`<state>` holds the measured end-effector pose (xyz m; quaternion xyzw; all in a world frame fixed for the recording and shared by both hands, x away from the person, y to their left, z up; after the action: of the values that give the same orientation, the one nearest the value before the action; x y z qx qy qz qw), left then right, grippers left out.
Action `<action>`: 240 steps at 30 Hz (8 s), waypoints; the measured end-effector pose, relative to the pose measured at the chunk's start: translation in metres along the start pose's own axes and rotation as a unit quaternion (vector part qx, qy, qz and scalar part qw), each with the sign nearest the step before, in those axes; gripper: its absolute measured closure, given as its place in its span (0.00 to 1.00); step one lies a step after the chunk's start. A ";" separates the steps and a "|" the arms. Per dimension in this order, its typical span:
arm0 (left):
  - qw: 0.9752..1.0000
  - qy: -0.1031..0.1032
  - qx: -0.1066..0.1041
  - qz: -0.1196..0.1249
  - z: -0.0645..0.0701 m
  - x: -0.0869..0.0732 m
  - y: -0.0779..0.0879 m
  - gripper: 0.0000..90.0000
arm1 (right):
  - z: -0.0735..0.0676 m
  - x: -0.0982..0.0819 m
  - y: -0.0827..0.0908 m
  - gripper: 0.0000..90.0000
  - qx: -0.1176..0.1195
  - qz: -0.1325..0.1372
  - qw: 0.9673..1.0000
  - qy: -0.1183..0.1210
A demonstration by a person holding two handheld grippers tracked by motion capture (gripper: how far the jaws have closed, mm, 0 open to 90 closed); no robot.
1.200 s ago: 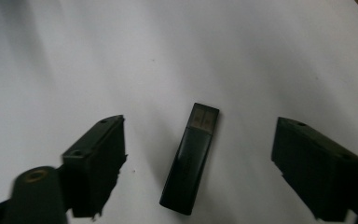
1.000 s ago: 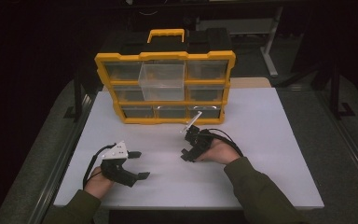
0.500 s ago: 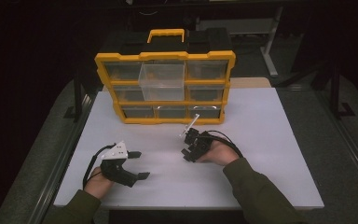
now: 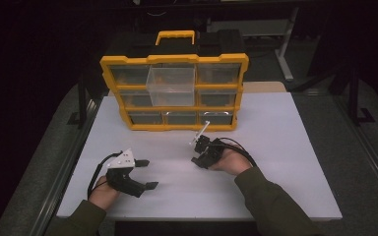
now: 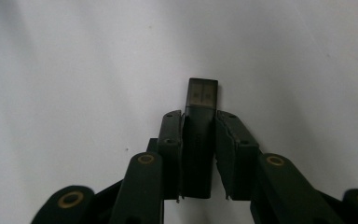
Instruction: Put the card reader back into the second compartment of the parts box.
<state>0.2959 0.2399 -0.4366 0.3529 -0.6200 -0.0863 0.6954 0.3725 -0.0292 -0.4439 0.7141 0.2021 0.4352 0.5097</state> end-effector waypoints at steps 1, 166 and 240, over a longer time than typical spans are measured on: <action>1.000 0.000 0.000 0.000 0.000 0.000 0.000 0.16 | 0.000 0.000 0.000 0.80 -0.001 0.000 1.000 0.001; 1.000 0.006 -0.005 0.004 0.000 -0.002 0.002 0.16 | 0.027 0.163 0.249 0.58 0.042 0.168 0.984 0.044; 1.000 0.006 0.002 0.000 -0.002 -0.004 0.005 0.16 | 0.023 -0.089 0.092 0.00 -0.028 0.255 0.963 -0.086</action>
<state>0.2955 0.2468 -0.4370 0.3553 -0.6158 -0.0828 0.6984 0.3291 -0.1432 -0.4000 0.7623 -0.0438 0.4929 0.4171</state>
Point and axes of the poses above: each handheld gripper's, and its own axes: y roughly backward along the jaws, x roughly out of its top, z roughly to its right, the point moved 2 cm from there along -y, roughly forward along the jaws, and after that the axes turned 7 degrees about -y, right-handed, at the moved point
